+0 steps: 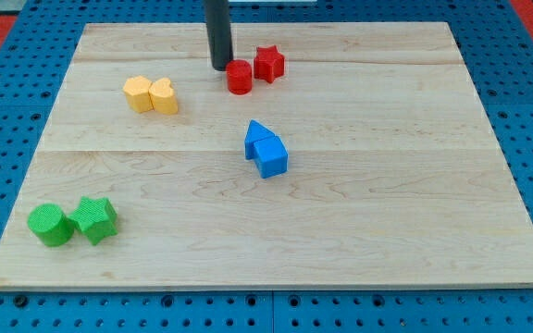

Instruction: Push red circle towards down

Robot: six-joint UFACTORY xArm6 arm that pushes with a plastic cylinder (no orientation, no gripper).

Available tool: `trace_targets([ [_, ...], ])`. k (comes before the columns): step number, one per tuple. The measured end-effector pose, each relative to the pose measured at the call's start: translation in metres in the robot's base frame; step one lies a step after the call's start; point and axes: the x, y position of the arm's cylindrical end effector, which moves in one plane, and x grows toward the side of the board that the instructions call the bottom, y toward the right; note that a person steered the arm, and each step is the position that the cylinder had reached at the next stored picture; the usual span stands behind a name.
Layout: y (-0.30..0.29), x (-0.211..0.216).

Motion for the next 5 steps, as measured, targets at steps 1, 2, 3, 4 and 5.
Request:
trace_targets([
  [1, 0.017, 0.013],
  [2, 0.024, 0.030],
  [3, 0.042, 0.044],
  [4, 0.055, 0.062],
  [5, 0.063, 0.081],
])
